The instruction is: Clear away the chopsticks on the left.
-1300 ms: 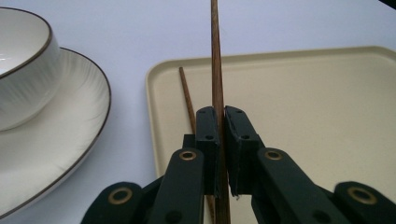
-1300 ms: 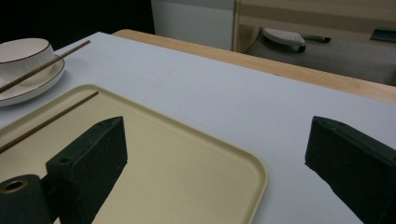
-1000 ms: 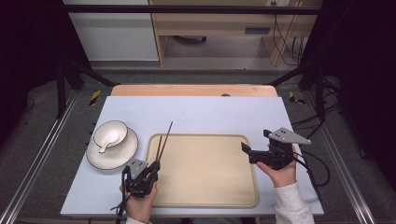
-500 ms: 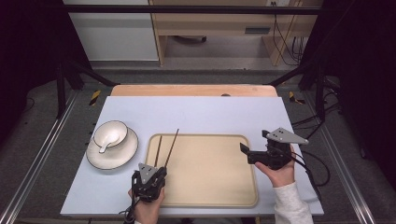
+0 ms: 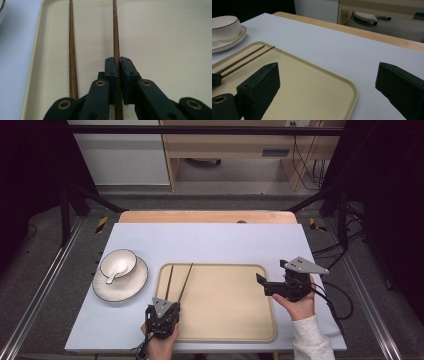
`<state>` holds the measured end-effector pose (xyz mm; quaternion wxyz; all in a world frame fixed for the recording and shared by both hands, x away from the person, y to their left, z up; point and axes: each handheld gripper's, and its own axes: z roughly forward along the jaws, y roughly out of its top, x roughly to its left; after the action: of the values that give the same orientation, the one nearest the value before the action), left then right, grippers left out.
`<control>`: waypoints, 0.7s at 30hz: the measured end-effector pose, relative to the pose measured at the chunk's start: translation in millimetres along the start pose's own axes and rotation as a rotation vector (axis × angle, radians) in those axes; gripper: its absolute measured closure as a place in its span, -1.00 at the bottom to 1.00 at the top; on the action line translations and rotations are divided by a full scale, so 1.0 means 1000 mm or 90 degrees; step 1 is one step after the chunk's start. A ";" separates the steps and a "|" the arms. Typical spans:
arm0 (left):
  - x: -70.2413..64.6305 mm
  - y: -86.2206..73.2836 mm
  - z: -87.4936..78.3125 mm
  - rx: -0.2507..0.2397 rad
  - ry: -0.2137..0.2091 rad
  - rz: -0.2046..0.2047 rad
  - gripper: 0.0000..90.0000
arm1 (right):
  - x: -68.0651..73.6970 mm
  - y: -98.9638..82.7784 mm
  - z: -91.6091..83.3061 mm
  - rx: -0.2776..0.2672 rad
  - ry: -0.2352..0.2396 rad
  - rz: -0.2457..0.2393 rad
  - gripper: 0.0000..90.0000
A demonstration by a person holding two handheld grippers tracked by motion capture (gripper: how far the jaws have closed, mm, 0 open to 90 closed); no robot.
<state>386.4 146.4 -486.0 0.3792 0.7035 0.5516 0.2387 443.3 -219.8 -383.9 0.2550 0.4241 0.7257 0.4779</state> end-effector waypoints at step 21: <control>0.003 0.001 0.000 0.009 -0.001 -0.010 0.83 | 0.000 0.000 0.001 0.002 0.001 0.000 -0.87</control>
<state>388.2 149.2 -485.3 0.3770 0.7017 0.5586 0.2312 443.6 -219.2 -384.5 0.2538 0.4238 0.7268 0.4772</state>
